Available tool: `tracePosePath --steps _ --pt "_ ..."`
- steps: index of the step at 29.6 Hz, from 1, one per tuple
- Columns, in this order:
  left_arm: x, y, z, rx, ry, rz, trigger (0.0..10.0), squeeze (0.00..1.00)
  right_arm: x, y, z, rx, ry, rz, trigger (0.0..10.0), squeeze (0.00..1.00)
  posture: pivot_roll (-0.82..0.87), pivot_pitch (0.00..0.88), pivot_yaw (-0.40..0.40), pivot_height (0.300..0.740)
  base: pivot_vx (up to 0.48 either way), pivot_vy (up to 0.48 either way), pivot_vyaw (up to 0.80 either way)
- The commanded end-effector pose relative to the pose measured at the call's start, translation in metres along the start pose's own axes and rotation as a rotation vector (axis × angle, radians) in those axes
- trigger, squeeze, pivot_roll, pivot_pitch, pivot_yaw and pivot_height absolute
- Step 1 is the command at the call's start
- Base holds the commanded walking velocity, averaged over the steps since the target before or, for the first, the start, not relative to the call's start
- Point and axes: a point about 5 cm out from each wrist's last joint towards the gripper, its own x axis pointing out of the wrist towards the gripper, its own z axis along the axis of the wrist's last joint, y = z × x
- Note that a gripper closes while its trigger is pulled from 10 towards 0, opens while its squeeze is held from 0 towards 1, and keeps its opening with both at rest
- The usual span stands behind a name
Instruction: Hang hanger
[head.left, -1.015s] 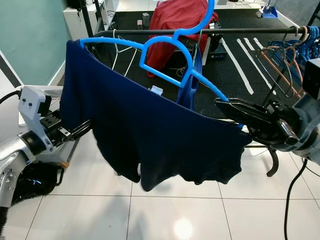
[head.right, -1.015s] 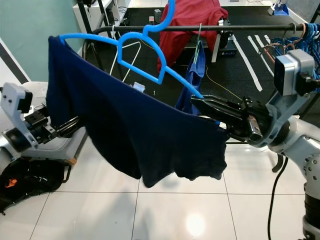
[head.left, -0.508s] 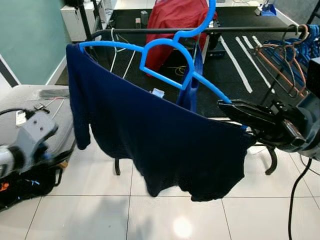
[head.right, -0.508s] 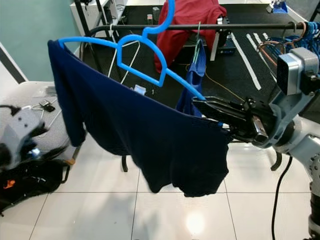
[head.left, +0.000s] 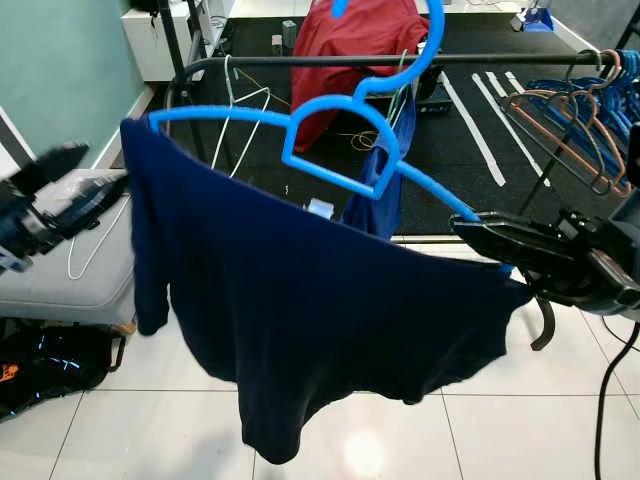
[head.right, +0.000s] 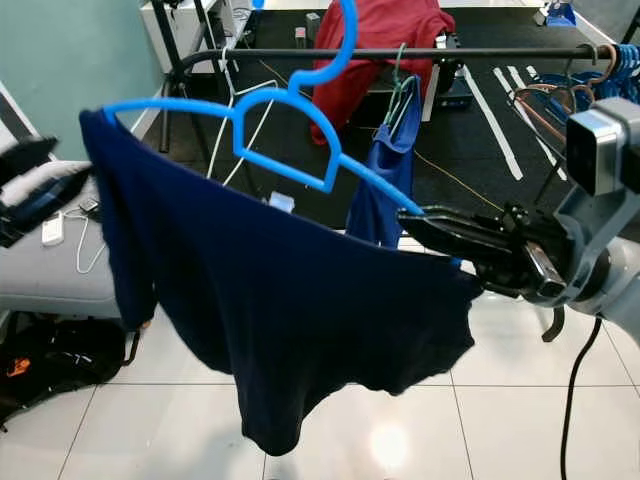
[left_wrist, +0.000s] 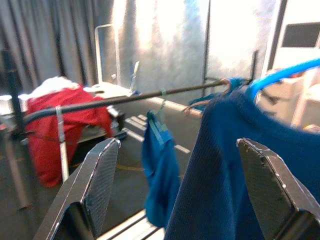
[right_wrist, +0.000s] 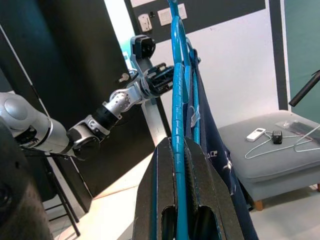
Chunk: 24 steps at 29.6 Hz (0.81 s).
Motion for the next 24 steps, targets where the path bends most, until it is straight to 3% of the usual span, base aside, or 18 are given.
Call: tracePosePath --steps 1,2,4,5,6,7,14,16,21,22,24 --pt "-0.001 -0.006 0.008 -0.024 -0.053 -0.056 10.0 0.87 0.002 0.007 0.002 -0.013 0.011 0.048 0.0 0.0 -0.13 0.113 0.046 0.74 0.0 0.0 0.0" --pt "-0.002 -0.01 0.014 -0.037 -0.071 -0.097 10.0 0.73 0.001 0.008 0.002 -0.008 0.022 0.047 0.0 0.0 -0.13 0.112 0.047 0.74 0.0 0.0 0.0" --pt "-0.003 -0.013 0.017 -0.051 -0.083 -0.124 10.0 0.73 0.0 0.008 0.001 -0.004 0.028 0.046 0.0 0.0 -0.13 0.11 0.047 0.74 0.0 0.0 0.0" --pt "-0.004 -0.015 0.019 -0.071 -0.089 -0.157 10.0 0.6 -0.002 0.007 0.002 -0.002 0.033 0.044 0.0 0.0 -0.13 0.109 0.048 0.74 0.0 0.0 0.0" --pt "-0.004 -0.015 0.019 -0.071 -0.089 -0.157 10.0 0.6 -0.002 0.007 0.002 -0.002 0.033 0.044 0.0 0.0 -0.13 0.109 0.048 0.74 0.0 0.0 0.0" --pt "-0.005 -0.016 0.021 -0.081 -0.093 -0.173 10.0 0.53 -0.003 0.007 0.003 -0.002 0.035 0.042 0.0 0.0 -0.12 0.108 0.049 0.74 0.0 0.0 0.0" --pt "-0.009 -0.018 0.02 -0.128 -0.087 -0.21 10.0 0.49 -0.003 0.008 0.004 0.0 0.043 0.05 0.0 0.0 -0.13 0.106 0.05 0.74 0.0 0.0 0.0" --pt "-0.012 -0.018 0.013 -0.16 -0.059 -0.211 10.0 0.39 -0.001 0.009 0.005 -0.003 0.044 0.059 0.0 0.0 -0.13 0.109 0.051 0.74 0.0 0.0 0.0" --pt "-0.013 -0.019 0.006 -0.199 -0.059 -0.201 10.0 0.31 0.001 0.011 0.007 -0.009 0.042 0.077 0.0 0.0 -0.13 0.115 0.05 0.74 0.0 0.0 0.0" --pt "-0.013 -0.019 0.004 -0.216 -0.06 -0.202 10.0 0.03 0.003 0.012 0.007 -0.011 0.042 0.087 0.0 0.0 -0.13 0.115 0.05 0.74 0.0 0.0 0.0" --pt "-0.012 -0.02 0.001 -0.234 -0.057 -0.211 10.0 0.0 0.006 0.014 0.007 -0.011 0.046 0.106 0.0 0.0 -0.13 0.118 0.05 0.74 0.0 0.0 0.0"
